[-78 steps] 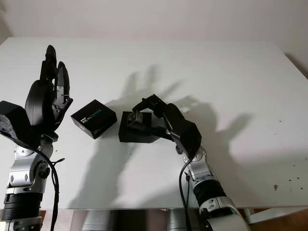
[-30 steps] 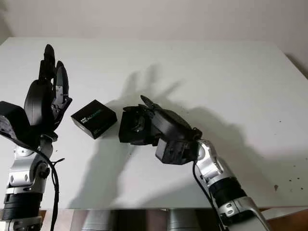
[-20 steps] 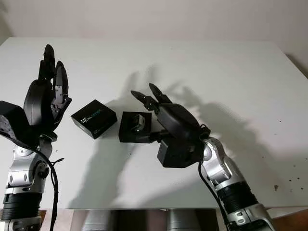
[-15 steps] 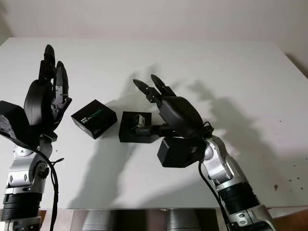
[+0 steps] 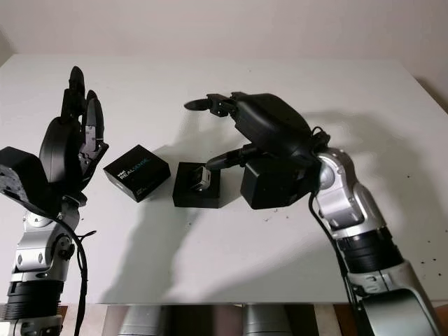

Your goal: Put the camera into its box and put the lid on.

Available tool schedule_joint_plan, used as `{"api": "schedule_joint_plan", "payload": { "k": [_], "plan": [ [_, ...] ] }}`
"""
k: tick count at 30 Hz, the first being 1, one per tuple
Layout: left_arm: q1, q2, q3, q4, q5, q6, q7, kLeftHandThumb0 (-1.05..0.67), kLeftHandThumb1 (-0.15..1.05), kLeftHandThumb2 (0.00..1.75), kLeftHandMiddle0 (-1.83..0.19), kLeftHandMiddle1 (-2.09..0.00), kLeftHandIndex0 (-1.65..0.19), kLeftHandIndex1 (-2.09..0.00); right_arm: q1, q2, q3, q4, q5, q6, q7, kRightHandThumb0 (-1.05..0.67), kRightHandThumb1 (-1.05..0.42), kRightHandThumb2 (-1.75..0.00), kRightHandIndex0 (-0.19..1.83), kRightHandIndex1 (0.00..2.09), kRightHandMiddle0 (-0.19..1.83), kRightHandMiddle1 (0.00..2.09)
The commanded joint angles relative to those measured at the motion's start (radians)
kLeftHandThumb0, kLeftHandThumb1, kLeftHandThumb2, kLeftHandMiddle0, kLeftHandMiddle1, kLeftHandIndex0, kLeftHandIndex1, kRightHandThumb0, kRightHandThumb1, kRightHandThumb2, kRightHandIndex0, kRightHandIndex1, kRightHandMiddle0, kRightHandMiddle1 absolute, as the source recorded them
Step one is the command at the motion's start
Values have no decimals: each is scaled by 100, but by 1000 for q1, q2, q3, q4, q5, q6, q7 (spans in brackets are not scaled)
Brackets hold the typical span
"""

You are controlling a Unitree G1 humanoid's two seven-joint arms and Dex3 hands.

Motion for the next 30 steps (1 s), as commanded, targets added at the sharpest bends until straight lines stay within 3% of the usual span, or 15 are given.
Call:
{"api": "schedule_joint_plan", "payload": {
  "k": [1, 3, 6, 11, 26, 27, 29, 30],
  "plan": [
    [-16, -13, -9, 4, 4, -7, 7, -69, 105, 63, 19, 0, 19, 0, -24, -21, 24, 6, -15, -16, 24, -76, -93, -5, 19, 39, 13, 102],
    [-19, -20, -10, 9, 4, -11, 9, -69, 105, 63, 19, 0, 19, 0, -36, -29, 41, 14, -22, -19, 56, -77, -93, -5, 23, 17, 20, 61],
    [-22, -29, -12, 15, 6, -19, 13, -69, 105, 62, 19, 0, 19, 0, -42, -33, 63, 27, -43, -32, 69, -78, -92, -5, 24, 8, 30, 23],
    [-20, -39, -13, 24, 4, -30, 22, -69, 105, 62, 19, 0, 19, 0, -40, -37, 108, 23, -119, -23, 90, -77, -94, -6, 24, 6, 32, 14],
    [-17, -47, -12, 46, 1, -60, 26, -68, 105, 63, 19, 0, 19, 0, -21, 5, 196, 65, -282, -18, -25, -77, -96, -6, 33, 9, 54, 26],
    [-17, -45, -12, 48, 1, -62, 23, -68, 105, 63, 19, 0, 19, 0, -18, 5, 203, 67, -300, -21, -48, -77, -97, -6, 34, 8, 51, 38],
    [-17, -45, -11, 50, 3, -61, 24, -68, 105, 63, 19, 0, 19, 0, -11, 7, 212, 71, -326, -24, -91, -76, -98, -5, 39, 7, 32, 91],
    [-17, -44, -11, 50, 5, -61, 25, -68, 105, 63, 19, 0, 19, 0, -8, 9, 215, 73, -331, -26, -110, -75, -97, -5, 41, 8, 29, 102]
  ]
}}
